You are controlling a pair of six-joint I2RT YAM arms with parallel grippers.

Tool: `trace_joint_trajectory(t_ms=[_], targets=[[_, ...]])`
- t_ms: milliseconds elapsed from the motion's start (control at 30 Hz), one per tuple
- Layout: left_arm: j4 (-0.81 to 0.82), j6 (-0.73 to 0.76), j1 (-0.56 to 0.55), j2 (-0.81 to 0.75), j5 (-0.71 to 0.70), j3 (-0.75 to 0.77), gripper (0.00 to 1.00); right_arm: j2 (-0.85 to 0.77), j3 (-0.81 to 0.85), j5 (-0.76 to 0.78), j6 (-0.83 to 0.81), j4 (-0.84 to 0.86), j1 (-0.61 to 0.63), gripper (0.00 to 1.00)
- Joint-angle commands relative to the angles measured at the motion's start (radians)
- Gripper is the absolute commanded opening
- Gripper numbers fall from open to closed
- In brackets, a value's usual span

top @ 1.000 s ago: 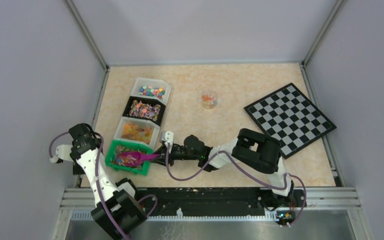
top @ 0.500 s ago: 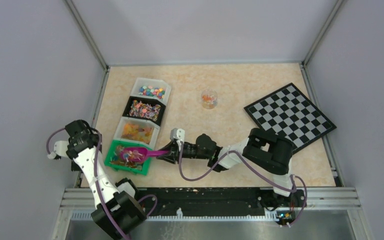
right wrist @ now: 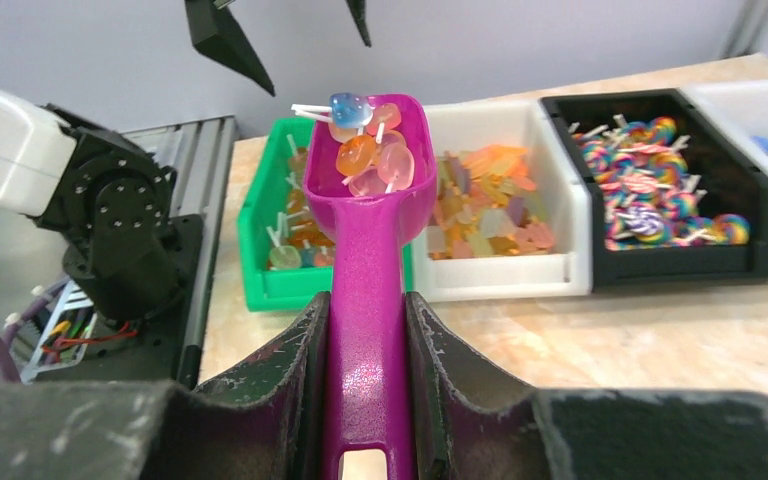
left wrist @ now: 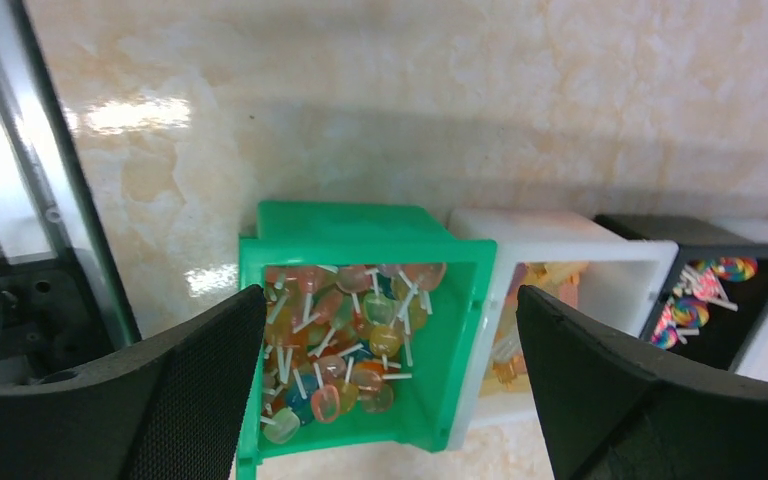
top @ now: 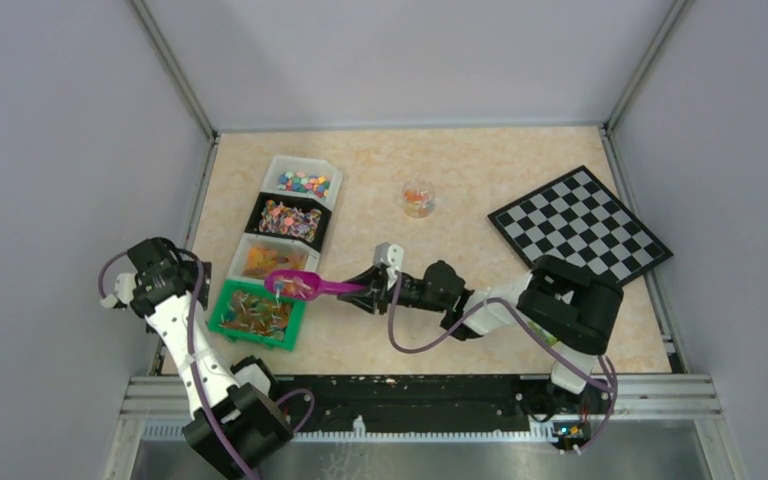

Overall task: Pack the candies
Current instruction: Scoop the fake candies from the storage box, then place the fake candies in the packing bottle.

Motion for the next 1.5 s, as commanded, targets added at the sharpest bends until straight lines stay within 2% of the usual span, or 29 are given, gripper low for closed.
trace_joint_trajectory(t_ms=[0, 300, 533, 633, 667, 833, 1033, 1133, 1300, 1400, 1467], targets=[[0.096, 0.073, -0.001, 0.003, 0.139, 0.037, 0.99, -0.118, -0.039, 0.017, -0.013, 0.088, -0.044, 0.0], [0.285, 0.167, -0.016, 0.0, 0.442, -0.042, 0.99, -0.339, -0.115, 0.073, -0.053, -0.069, -0.152, 0.0], [0.549, 0.258, -0.081, -0.067, 0.718, -0.141, 0.99, -0.526, -0.114, 0.157, -0.101, -0.334, -0.247, 0.0], [0.712, 0.28, -0.11, -0.093, 0.904, -0.196, 0.99, -0.602, -0.116, 0.186, -0.125, -0.439, -0.297, 0.0], [0.748, 0.268, -0.12, -0.105, 0.928, -0.218, 0.99, -0.626, -0.117, 0.19, -0.138, -0.468, -0.313, 0.0], [0.907, 0.257, -0.172, -0.15, 1.012, -0.273, 0.99, -0.713, -0.122, 0.203, -0.159, -0.587, -0.384, 0.0], [0.932, 0.4, -0.322, -0.145, 1.02, -0.253, 0.99, -0.725, -0.111, 0.259, -0.123, -0.705, -0.461, 0.0], [0.975, 0.435, -0.355, -0.144, 1.08, -0.28, 0.99, -0.713, -0.098, 0.282, -0.117, -0.752, -0.482, 0.0], [0.974, 0.485, -0.37, -0.175, 1.115, -0.317, 0.99, -0.68, -0.045, 0.323, -0.113, -0.859, -0.515, 0.0], [0.861, 0.539, -0.374, -0.199, 1.008, -0.311, 0.99, -0.671, -0.037, 0.342, -0.126, -0.867, -0.526, 0.0], [0.834, 0.55, -0.393, -0.205, 0.994, -0.303, 0.99, -0.658, -0.015, 0.341, -0.125, -0.898, -0.537, 0.0]])
